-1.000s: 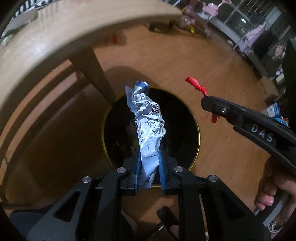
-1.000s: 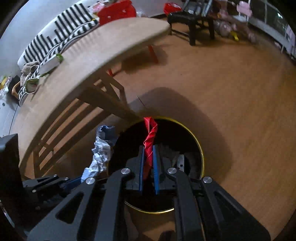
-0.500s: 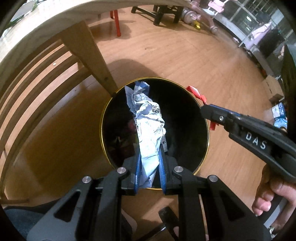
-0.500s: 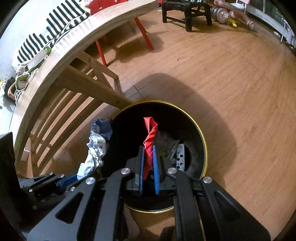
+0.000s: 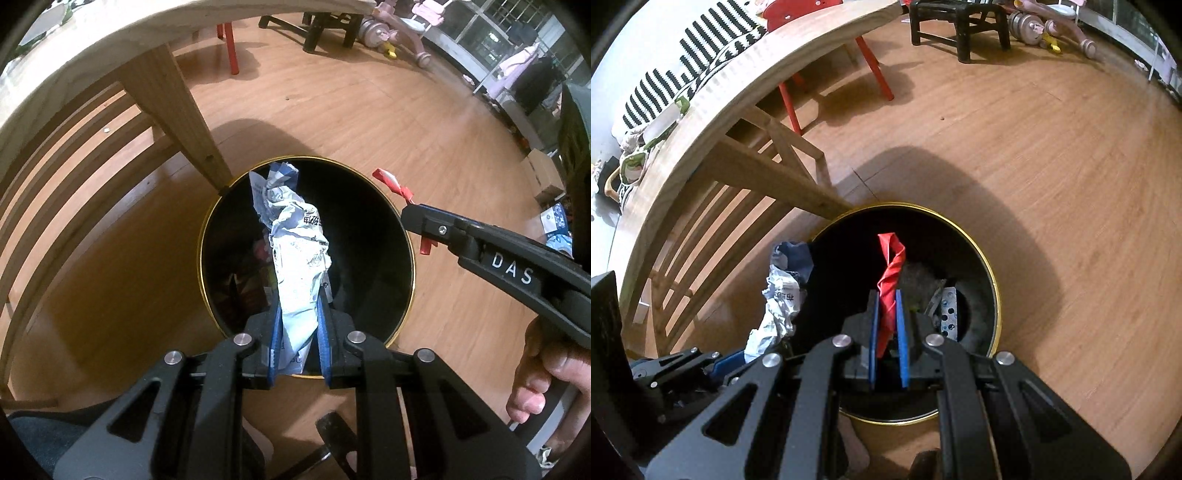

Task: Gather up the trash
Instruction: 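Carry the foil and red ribbon over the black bin and open both tools, then move both open tools back over the table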

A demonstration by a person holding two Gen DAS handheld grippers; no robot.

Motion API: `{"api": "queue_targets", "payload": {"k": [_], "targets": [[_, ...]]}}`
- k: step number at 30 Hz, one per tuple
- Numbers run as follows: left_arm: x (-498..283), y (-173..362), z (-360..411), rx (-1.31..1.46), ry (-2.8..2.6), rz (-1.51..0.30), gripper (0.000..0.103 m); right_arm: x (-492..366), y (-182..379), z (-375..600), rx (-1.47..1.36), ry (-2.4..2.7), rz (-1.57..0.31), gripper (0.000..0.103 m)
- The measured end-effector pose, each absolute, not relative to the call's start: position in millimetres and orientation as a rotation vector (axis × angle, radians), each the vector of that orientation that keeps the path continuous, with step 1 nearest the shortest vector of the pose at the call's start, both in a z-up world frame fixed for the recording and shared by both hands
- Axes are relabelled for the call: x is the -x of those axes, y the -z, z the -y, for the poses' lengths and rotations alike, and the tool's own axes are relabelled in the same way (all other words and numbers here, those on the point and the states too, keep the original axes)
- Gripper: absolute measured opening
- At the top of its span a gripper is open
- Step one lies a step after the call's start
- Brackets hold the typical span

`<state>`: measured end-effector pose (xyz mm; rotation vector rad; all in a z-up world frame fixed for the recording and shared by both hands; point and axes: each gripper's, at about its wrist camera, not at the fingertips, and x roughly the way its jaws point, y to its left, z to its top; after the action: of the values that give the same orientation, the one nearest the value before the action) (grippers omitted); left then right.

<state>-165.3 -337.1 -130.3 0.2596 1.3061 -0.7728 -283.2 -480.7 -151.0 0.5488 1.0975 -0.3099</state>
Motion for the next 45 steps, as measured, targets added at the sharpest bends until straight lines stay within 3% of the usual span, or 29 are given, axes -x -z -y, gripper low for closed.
{"api": "queue_targets", "payload": {"k": [4, 5, 6, 7, 8, 9, 23, 28, 37, 45], "targets": [[164.8, 133.0, 339.4, -0.271, 0.748, -1.324, 0.018, 285.5, 145.7, 484.1, -0.569, 0.311, -1.081, 0.010], [164.0, 133.8, 340.1, -0.273, 0.725, -1.328, 0.029, 287.4, 142.3, 486.2, -0.577, 0.322, -1.066, 0.010], [162.7, 134.8, 339.6, -0.266, 0.708, -1.338, 0.065, 290.3, 138.0, 491.3, -0.603, 0.348, -1.052, 0.013], [161.8, 133.0, 338.1, -0.238, 0.707, -1.337, 0.088, 292.3, 134.4, 497.3, -0.630, 0.371, -1.057, 0.026], [161.9, 130.3, 337.4, -0.224, 0.715, -1.326, 0.097, 294.5, 131.0, 501.7, -0.646, 0.387, -1.052, 0.087], [162.9, 126.8, 338.0, -0.232, 0.718, -1.317, 0.097, 299.2, 121.5, 507.8, -0.672, 0.387, -0.997, 0.099], [140.7, 48.3, 292.3, -0.196, 0.692, -1.220, 0.097, 273.4, 78.1, 515.9, -0.687, 0.292, -0.860, 0.097], [98.1, 4.3, 230.6, -0.170, 0.556, -1.120, 0.097, 217.0, 60.6, 490.1, -0.580, 0.253, -0.866, 0.097], [-18.0, -17.3, 95.9, -0.058, 0.218, -1.106, 0.097, 94.6, 28.2, 390.3, -0.340, 0.073, -0.892, 0.097], [-106.3, -7.9, 76.5, -0.046, 0.153, -1.132, 0.097, -19.6, 6.5, 326.3, -0.271, -0.016, -0.884, 0.097]]}}
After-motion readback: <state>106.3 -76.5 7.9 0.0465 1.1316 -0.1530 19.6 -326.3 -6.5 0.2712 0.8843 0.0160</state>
